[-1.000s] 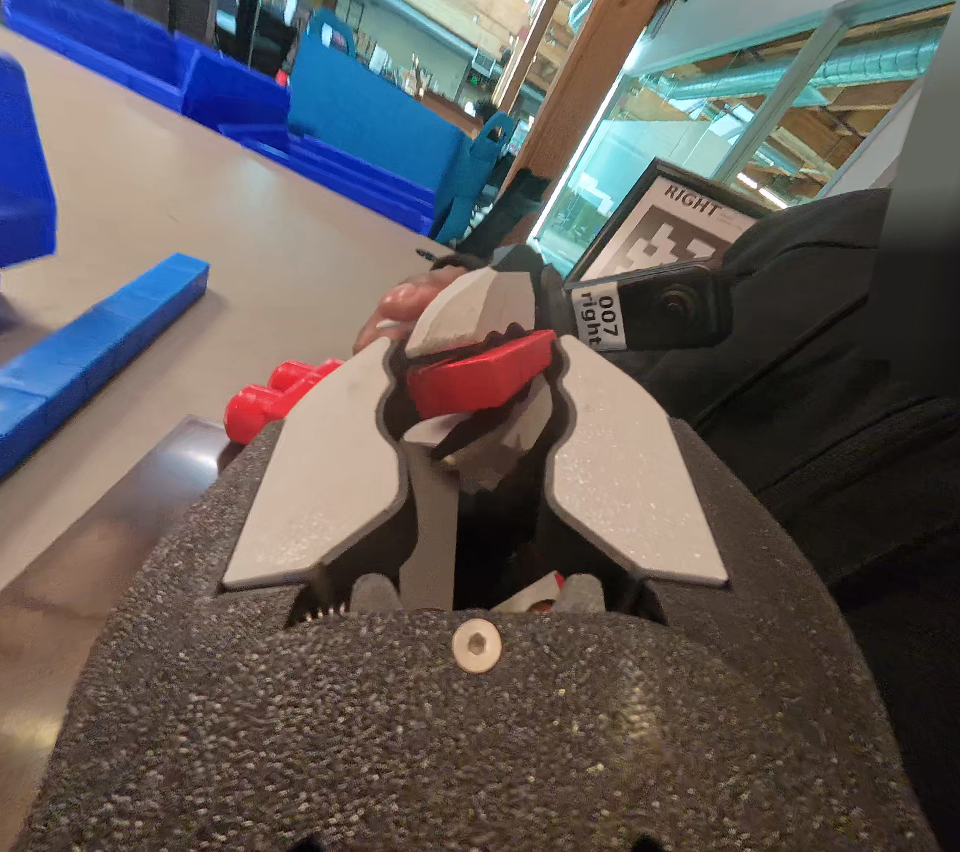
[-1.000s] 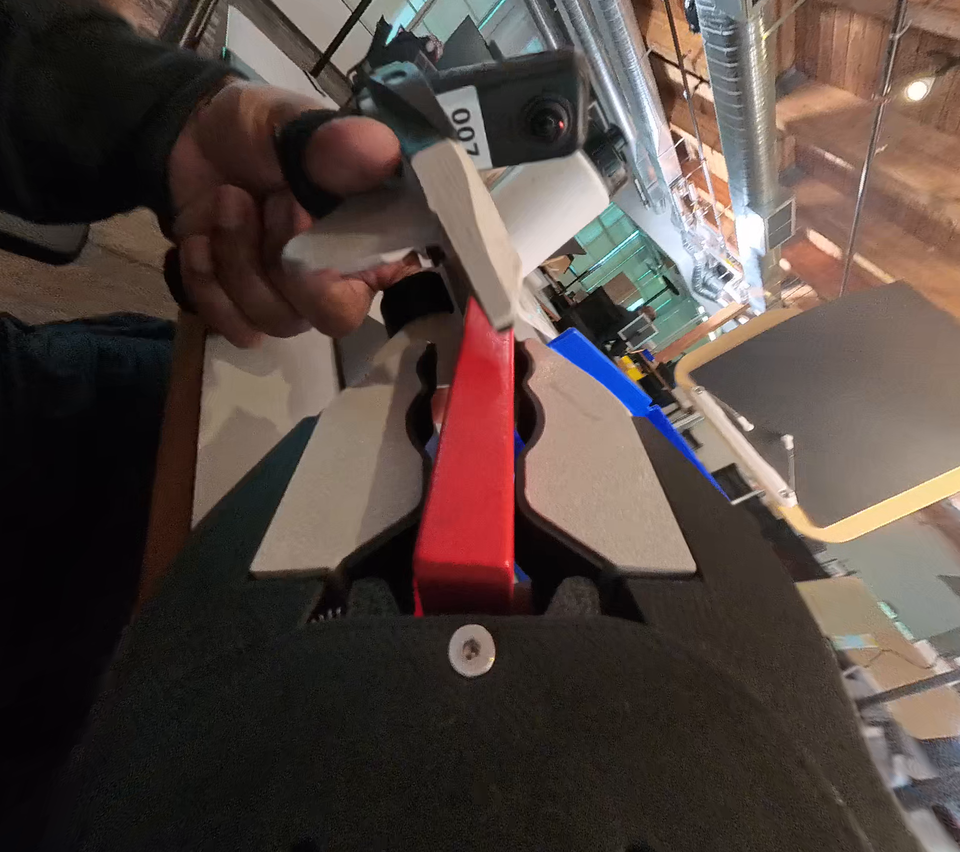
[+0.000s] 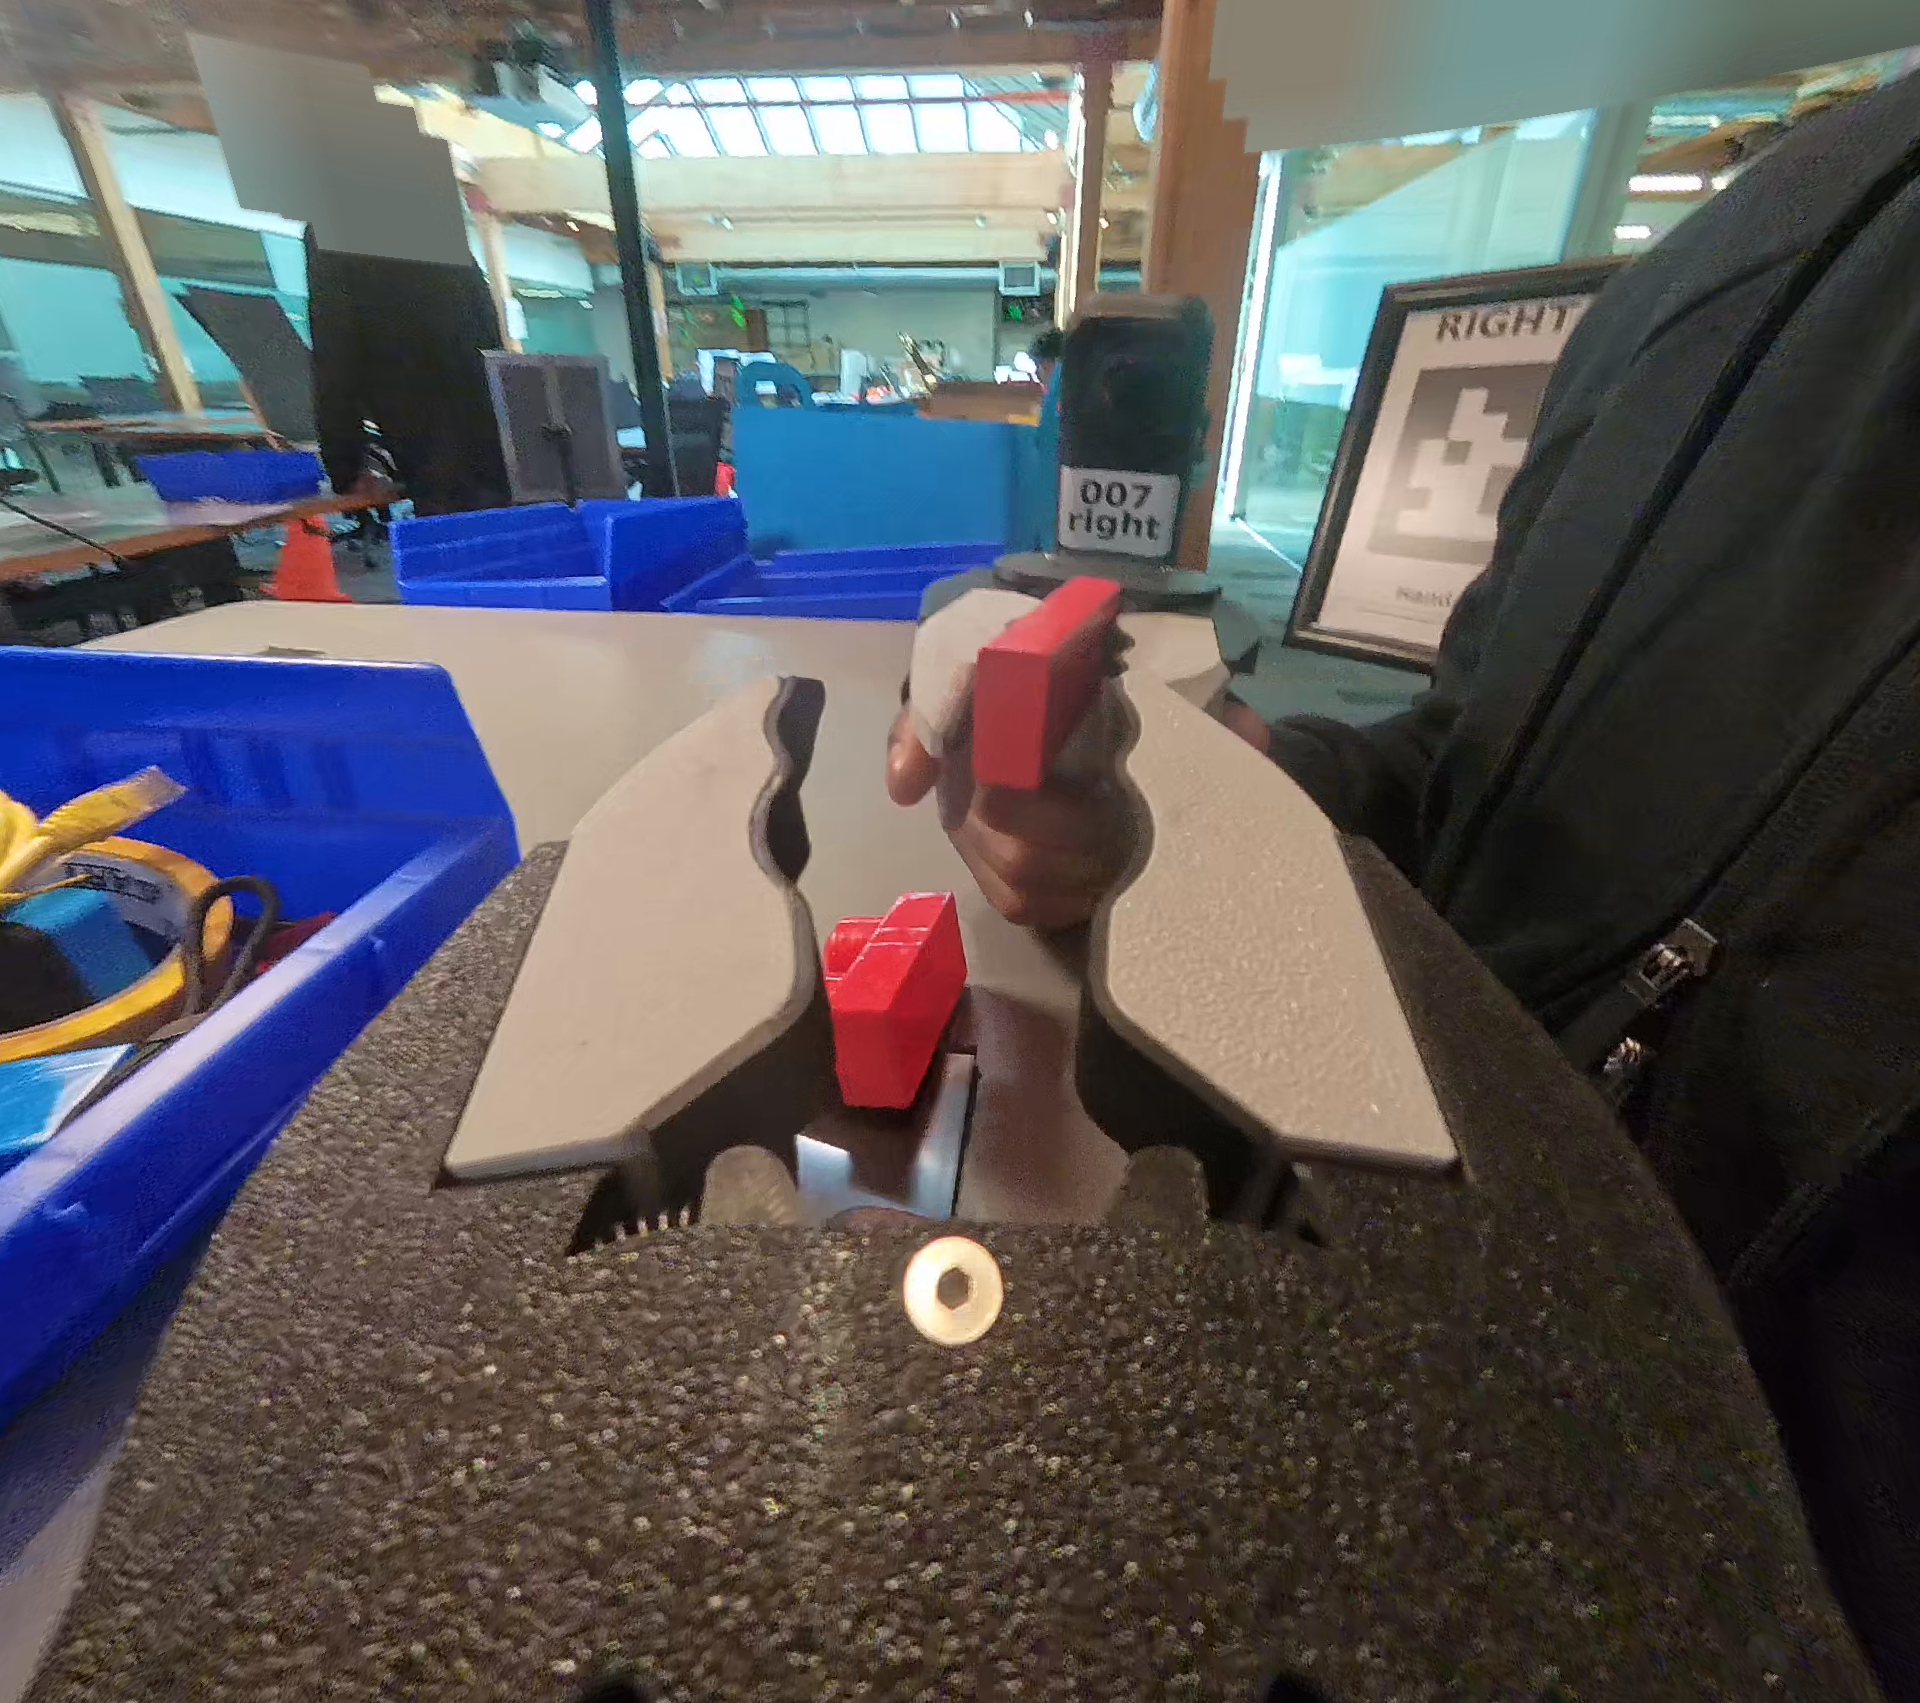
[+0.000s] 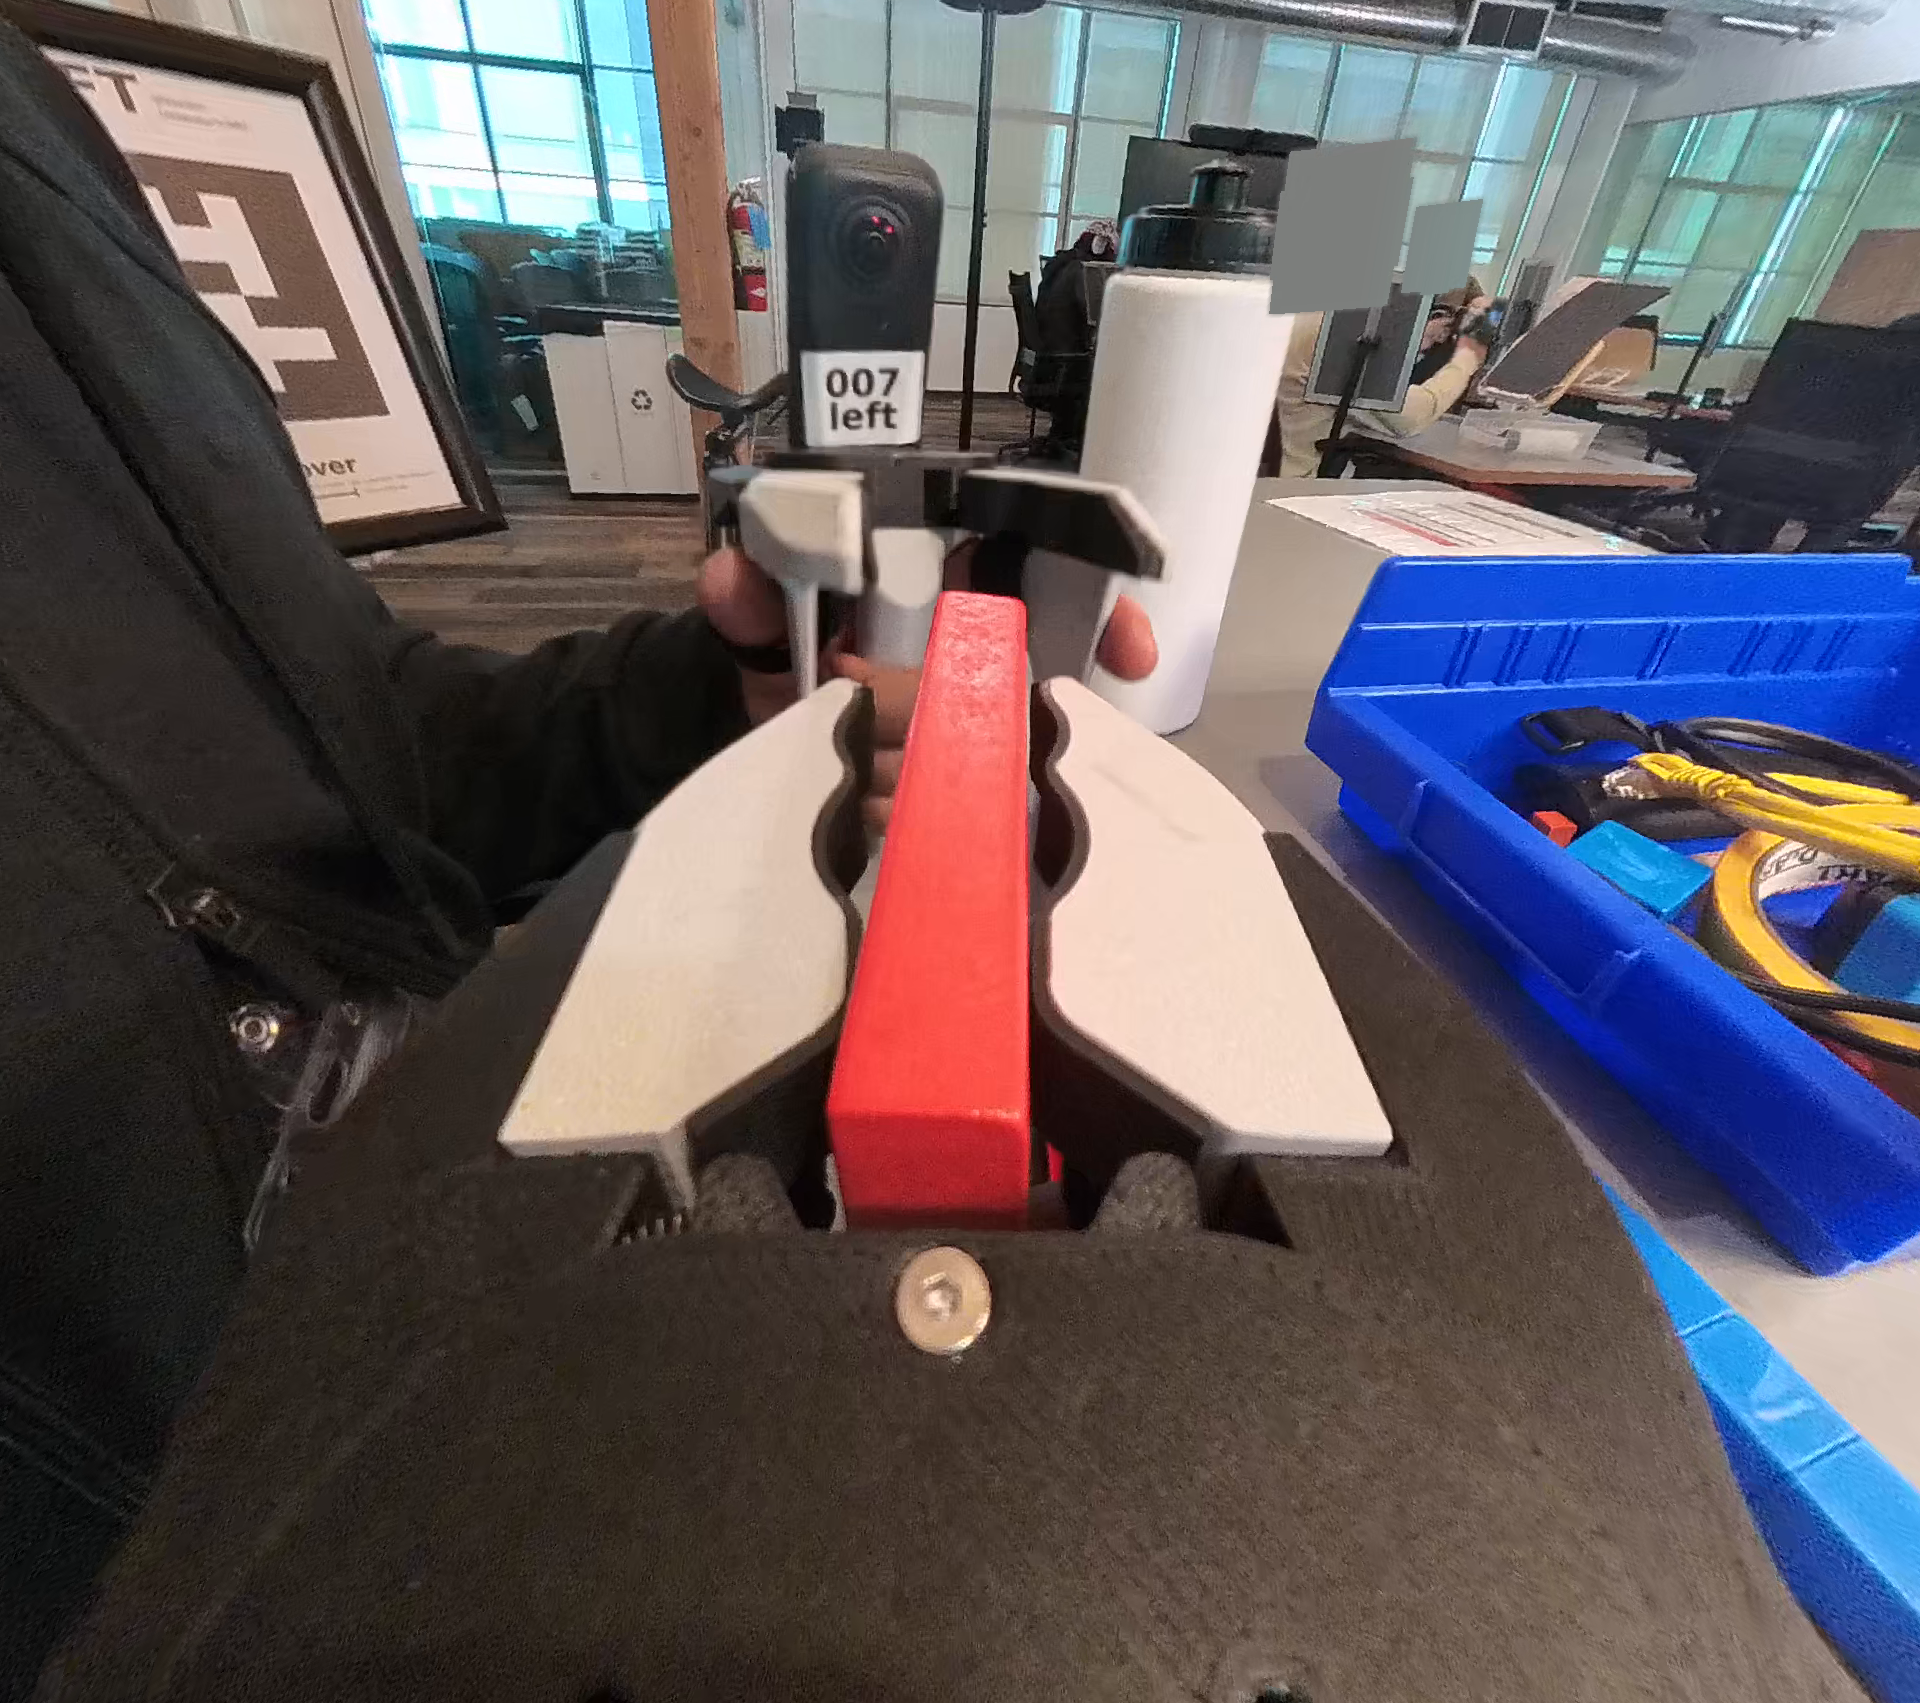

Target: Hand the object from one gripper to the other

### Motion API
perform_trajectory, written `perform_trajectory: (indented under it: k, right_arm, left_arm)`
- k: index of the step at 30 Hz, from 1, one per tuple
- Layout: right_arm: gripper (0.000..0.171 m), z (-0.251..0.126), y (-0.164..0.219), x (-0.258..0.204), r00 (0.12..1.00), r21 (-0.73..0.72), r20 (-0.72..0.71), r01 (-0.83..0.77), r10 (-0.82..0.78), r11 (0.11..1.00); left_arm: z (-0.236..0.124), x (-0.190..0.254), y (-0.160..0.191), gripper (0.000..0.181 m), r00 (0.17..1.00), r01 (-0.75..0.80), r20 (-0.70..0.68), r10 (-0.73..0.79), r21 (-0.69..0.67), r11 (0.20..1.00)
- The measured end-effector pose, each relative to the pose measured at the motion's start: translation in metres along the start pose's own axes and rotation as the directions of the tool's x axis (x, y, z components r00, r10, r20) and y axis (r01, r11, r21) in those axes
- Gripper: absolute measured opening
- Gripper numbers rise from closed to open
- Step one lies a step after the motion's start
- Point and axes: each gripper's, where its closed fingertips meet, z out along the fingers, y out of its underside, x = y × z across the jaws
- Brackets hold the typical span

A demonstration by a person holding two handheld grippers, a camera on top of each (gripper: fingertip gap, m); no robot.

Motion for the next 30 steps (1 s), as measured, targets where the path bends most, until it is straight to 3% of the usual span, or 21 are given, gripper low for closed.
perform_trajectory:
  k: [7,14,18,25,30]
  right_arm:
    - [0.029,-0.003,0.001,-0.004,0.993,-0.003,0.028,-0.117,0.117,0.993]
    - [0.030,0.004,0.010,-0.015,0.999,-0.078,0.018,-0.034,0.035,0.996]
    - [0.029,0.009,0.014,-0.025,0.998,-0.107,0.059,0.036,-0.030,0.994]
    - [0.029,0.018,0.018,-0.041,0.987,-0.127,0.116,0.129,-0.115,0.983]
    - [0.029,0.020,0.011,-0.052,0.978,-0.099,0.134,0.174,-0.160,0.980]
  left_arm:
    - [0.019,0.021,0.013,0.053,0.994,-0.009,-0.105,0.003,-0.051,0.999]
    - [0.013,0.027,0.009,0.049,0.991,0.054,-0.125,-0.056,-0.014,0.998]
    - [0.001,0.028,0.003,0.040,0.995,0.058,-0.082,-0.057,0.018,0.998]
    - [-0.015,0.048,0.010,0.038,0.995,-0.092,0.032,0.094,-0.061,0.994]
    - [-0.027,0.052,0.009,0.037,0.987,-0.116,0.108,0.123,-0.069,0.991]
